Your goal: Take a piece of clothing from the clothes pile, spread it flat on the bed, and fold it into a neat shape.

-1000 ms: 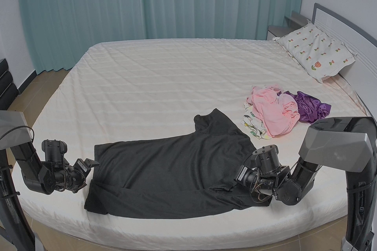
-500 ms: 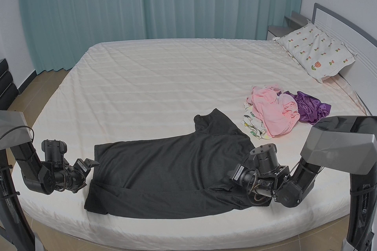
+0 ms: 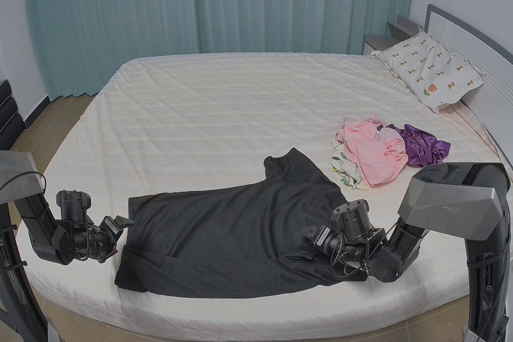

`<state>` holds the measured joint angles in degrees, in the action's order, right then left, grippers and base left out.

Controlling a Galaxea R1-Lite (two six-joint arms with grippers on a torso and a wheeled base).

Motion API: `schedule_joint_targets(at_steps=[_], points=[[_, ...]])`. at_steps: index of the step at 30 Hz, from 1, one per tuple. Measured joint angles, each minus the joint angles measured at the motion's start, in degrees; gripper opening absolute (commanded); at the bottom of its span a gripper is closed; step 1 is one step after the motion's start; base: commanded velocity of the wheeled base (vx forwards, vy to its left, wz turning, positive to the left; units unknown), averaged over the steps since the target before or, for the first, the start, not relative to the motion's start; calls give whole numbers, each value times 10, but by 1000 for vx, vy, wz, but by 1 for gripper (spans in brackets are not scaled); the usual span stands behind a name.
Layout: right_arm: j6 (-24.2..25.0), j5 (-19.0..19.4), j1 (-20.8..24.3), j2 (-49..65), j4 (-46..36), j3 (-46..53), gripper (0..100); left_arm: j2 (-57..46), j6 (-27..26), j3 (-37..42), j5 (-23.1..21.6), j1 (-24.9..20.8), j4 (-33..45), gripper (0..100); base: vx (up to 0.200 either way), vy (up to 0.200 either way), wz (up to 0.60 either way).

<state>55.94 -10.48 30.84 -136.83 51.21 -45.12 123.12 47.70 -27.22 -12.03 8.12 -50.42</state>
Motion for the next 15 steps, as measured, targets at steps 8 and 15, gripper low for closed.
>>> schedule_joint_targets(at_steps=[8, 15], points=[[0, -2, -5, -9, 0, -10, 100, 1, 0, 0, 0, 1, 0, 100, 0, 0, 0], [-2, -37, -2, -28, 0, -34, 0, 2, 0, 0, 0, 0, 0, 100, 0, 0, 0]])
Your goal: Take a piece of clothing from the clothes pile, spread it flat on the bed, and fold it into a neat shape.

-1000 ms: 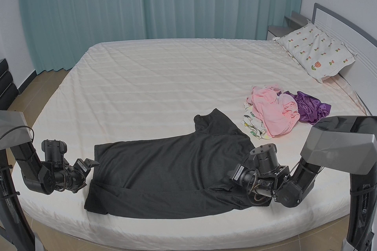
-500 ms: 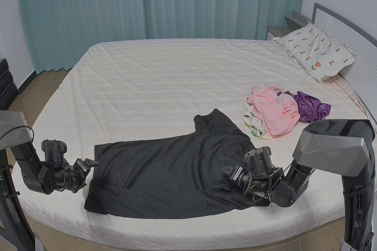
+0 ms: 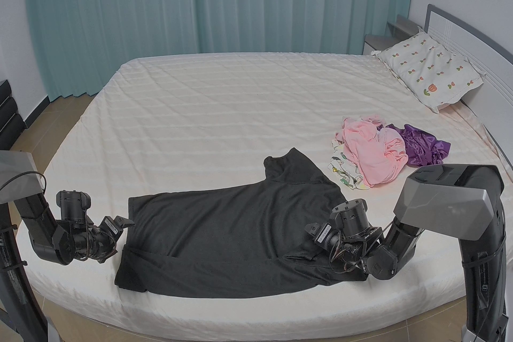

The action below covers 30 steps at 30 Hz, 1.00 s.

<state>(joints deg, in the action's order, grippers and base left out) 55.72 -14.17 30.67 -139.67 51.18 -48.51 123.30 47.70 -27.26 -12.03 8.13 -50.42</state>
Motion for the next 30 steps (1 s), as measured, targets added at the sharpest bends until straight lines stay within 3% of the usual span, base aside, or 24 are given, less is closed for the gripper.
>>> schedule_joint_targets(at_steps=[18, 30], points=[[2, -5, 1, 7, -2, 5, 0, 0, 0, -3, 0, 3, 0, 100, 0, 0, 0], [1, 28, 2, 97, -38, 64, 0, 0, -1, -1, 0, 3, 0, 100, 0, 0, 0]])
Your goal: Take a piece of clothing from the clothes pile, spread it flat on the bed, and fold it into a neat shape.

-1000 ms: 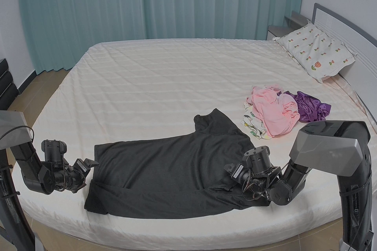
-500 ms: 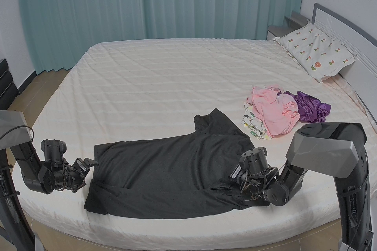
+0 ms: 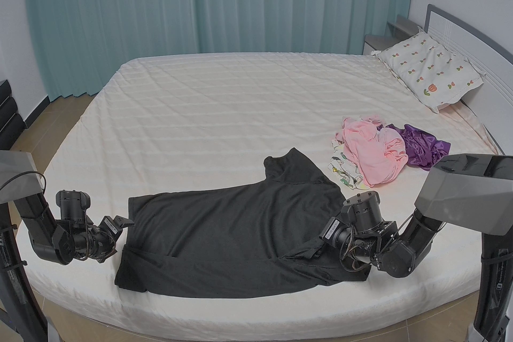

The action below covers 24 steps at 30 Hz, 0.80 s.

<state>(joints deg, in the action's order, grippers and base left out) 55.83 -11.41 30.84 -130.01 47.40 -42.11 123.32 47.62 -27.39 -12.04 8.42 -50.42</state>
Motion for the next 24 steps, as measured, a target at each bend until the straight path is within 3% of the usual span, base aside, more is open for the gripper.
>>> schedule_joint_targets(at_steps=[8, 24], points=[[0, 27, 7, 59, -49, 26, 0, 2, 0, 0, 0, 0, 0, 100, 0, 0, 0], [0, 23, 54, 112, -58, 116, 0, 2, 0, 2, 0, 0, -1, 100, 0, 0, 0]])
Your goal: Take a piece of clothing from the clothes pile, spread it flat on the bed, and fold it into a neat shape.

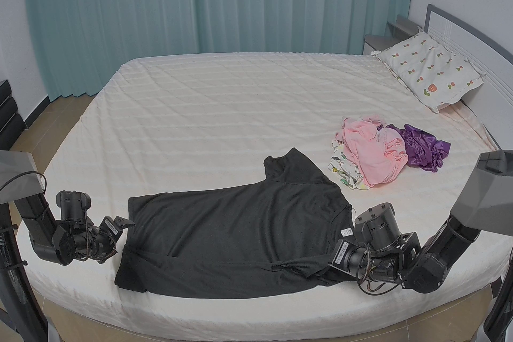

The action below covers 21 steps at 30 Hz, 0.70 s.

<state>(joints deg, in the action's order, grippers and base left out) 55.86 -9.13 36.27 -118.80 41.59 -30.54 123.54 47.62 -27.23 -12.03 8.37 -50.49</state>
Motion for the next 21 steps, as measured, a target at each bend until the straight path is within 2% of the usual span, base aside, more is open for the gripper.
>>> schedule_joint_targets(at_steps=[1, 14, 21], points=[[0, 0, 3, 2, 0, 4, 100, 0, 0, 0, 0, 0, 0, 100, 0, 0, 0], [-17, 0, 21, 11, 6, 63, 100, 0, 0, 1, 0, 0, 0, 100, 0, 0, 0], [-52, 6, -35, -4, 8, 44, 100, -1, 0, 2, 0, 0, 0, 100, 0, 0, 0]])
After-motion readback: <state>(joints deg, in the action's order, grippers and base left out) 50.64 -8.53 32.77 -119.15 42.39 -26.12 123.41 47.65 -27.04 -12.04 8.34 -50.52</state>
